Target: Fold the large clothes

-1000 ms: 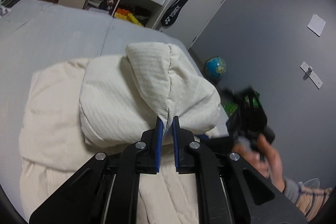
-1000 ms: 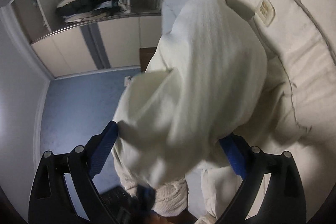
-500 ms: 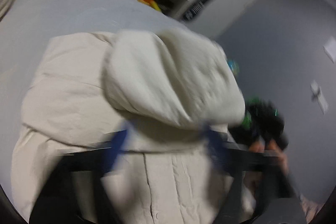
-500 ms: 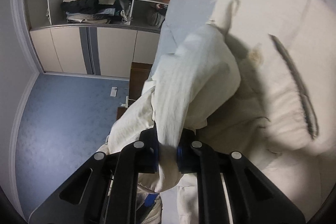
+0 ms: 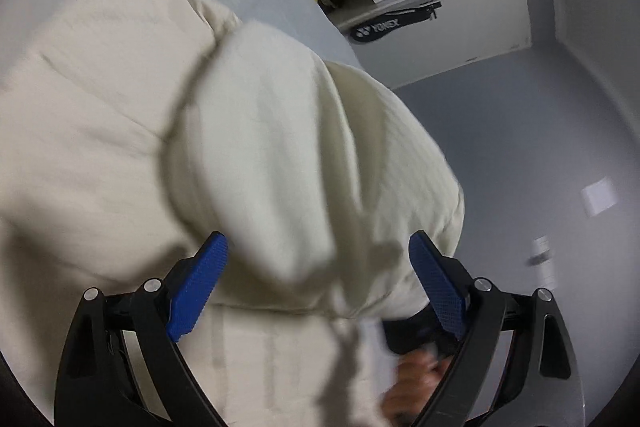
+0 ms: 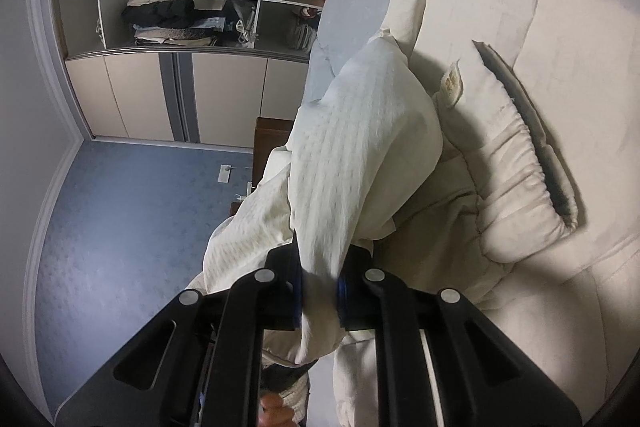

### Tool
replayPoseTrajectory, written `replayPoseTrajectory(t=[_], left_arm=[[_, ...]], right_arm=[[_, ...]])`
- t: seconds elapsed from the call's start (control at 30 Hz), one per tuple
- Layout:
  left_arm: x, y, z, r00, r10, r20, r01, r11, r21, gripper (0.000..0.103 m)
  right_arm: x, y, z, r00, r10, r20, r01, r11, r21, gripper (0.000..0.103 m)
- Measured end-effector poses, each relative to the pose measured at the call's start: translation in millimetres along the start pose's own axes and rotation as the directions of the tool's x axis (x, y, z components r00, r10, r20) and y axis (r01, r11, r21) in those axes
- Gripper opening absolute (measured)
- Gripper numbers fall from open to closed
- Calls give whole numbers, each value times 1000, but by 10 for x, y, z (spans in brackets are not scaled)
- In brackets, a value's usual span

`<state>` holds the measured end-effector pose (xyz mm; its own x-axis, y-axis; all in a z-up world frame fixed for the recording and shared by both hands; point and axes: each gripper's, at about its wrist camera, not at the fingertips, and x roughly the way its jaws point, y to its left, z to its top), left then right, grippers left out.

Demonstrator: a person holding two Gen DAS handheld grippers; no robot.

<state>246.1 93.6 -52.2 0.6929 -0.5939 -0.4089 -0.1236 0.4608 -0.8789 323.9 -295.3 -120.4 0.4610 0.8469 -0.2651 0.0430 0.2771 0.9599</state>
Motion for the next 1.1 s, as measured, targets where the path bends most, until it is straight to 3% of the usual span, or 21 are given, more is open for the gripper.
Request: replayPoseTrajectory(t=[0.2, 0.37, 0.43, 0.47, 0.5, 0.63, 0.73, 0.9, 1.0, 1.1], left_arm=[[329, -10, 261, 998, -57, -12, 56, 995, -87, 90], [500, -80, 409, 998, -41, -51, 37, 997, -69, 89], [532, -112, 428, 998, -23, -53, 21, 999, -36, 56], [543, -147, 431, 998, -6, -60, 6, 1000, -1, 23], [537, -172, 426, 998, 8, -56, -6, 1000, 26, 16], [331, -360, 384, 998, -59, 6, 57, 989, 138, 11], [194, -577, 417, 988, -150, 45, 136, 963, 234, 11], [158, -744, 617, 974, -214, 79, 182, 938, 297, 11], [153, -770, 616, 973, -214, 84, 169, 914, 369, 11], [198, -559, 457, 982, -177, 70, 133, 902, 410, 11]], right_arm=[[25, 22, -10, 998, -61, -25, 59, 996, -66, 10], [68, 9, -1, 994, -97, -42, 93, 991, -100, 10], [81, 17, 19, 994, -99, -42, 95, 990, -103, 10], [81, 18, 30, 994, -98, -40, 94, 990, -101, 10], [78, 16, 38, 995, -96, -37, 92, 991, -100, 10], [56, 38, 62, 997, -74, -29, 71, 992, -104, 10], [68, 111, 122, 999, -39, -17, 37, 995, -98, 10], [131, 428, 332, 1000, 18, 21, -15, 991, -136, 10], [177, 573, 445, 999, 28, 32, -22, 985, -172, 10], [225, 541, 421, 999, -28, 17, 31, 974, -223, 10]])
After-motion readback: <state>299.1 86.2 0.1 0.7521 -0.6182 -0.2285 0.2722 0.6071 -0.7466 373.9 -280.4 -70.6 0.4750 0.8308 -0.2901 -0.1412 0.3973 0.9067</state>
